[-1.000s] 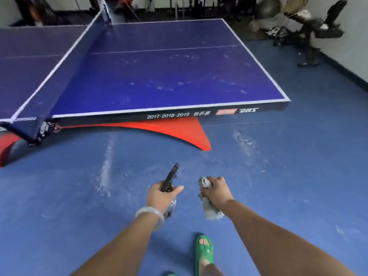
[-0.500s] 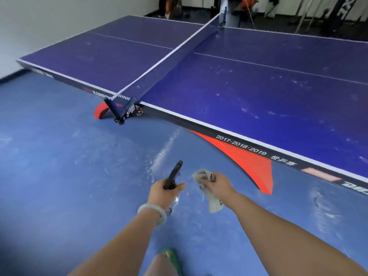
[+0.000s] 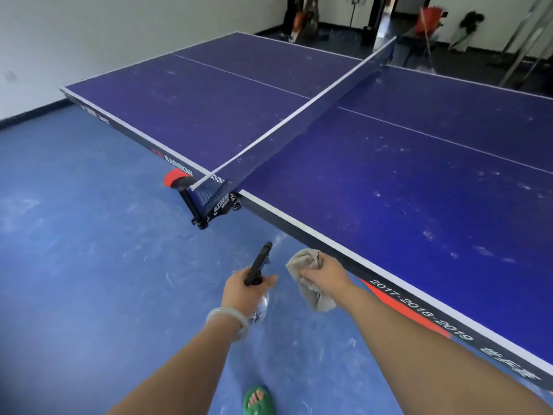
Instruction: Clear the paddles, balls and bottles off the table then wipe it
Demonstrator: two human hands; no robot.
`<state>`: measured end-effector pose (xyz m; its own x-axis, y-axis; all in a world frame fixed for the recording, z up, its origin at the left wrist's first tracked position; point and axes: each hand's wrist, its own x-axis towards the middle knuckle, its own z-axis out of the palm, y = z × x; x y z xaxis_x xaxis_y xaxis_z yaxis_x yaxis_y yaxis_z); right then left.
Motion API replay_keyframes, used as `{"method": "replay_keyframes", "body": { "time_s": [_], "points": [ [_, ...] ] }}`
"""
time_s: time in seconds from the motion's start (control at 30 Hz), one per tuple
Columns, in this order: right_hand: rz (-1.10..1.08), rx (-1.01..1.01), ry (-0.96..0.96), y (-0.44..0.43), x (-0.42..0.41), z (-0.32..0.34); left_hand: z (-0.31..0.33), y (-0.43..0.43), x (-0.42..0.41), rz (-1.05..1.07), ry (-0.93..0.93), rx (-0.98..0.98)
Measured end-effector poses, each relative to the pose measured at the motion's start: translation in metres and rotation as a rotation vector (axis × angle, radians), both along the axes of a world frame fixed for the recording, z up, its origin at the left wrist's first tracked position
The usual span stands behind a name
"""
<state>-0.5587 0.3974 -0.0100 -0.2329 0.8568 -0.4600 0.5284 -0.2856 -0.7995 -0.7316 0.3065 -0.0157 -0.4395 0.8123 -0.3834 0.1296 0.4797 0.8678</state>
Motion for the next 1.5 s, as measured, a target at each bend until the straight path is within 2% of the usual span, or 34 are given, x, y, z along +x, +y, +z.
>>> {"method": "replay_keyframes", "body": {
  "time_s": [0.27,0.57,0.7,0.93,1.07,1.27,1.37,1.5],
  "points": [
    [0.079,-0.190,0.044,0.109,-0.038,0.002,-0.006,0.087,-0.042,0.072,-0.045,-0.030],
    [0.319,-0.102,0.089,0.236,-0.085,-0.016,-0.003,0.164,-0.055,0.268,-0.012,-0.097],
    [0.293,-0.126,0.118,0.279,-0.096,-0.024,-0.006,0.190,-0.057,0.309,-0.064,-0.124],
    [0.369,-0.350,0.071,0.296,-0.113,-0.041,-0.013,0.208,-0.061,0.260,-0.025,-0.238],
    [0.313,-0.403,0.041,0.294,-0.122,-0.044,-0.016,0.210,-0.075,0.252,-0.053,-0.178],
    [0.236,-0.441,0.094,0.288,-0.144,-0.046,-0.029,0.203,-0.106,0.069,-0.026,-0.136],
    [0.204,-0.456,0.098,0.283,-0.153,-0.043,-0.032,0.198,-0.120,-0.025,-0.089,-0.079],
    [0.150,-0.502,0.131,0.271,-0.163,-0.038,-0.039,0.188,-0.134,-0.129,-0.088,-0.113]
  ]
}}
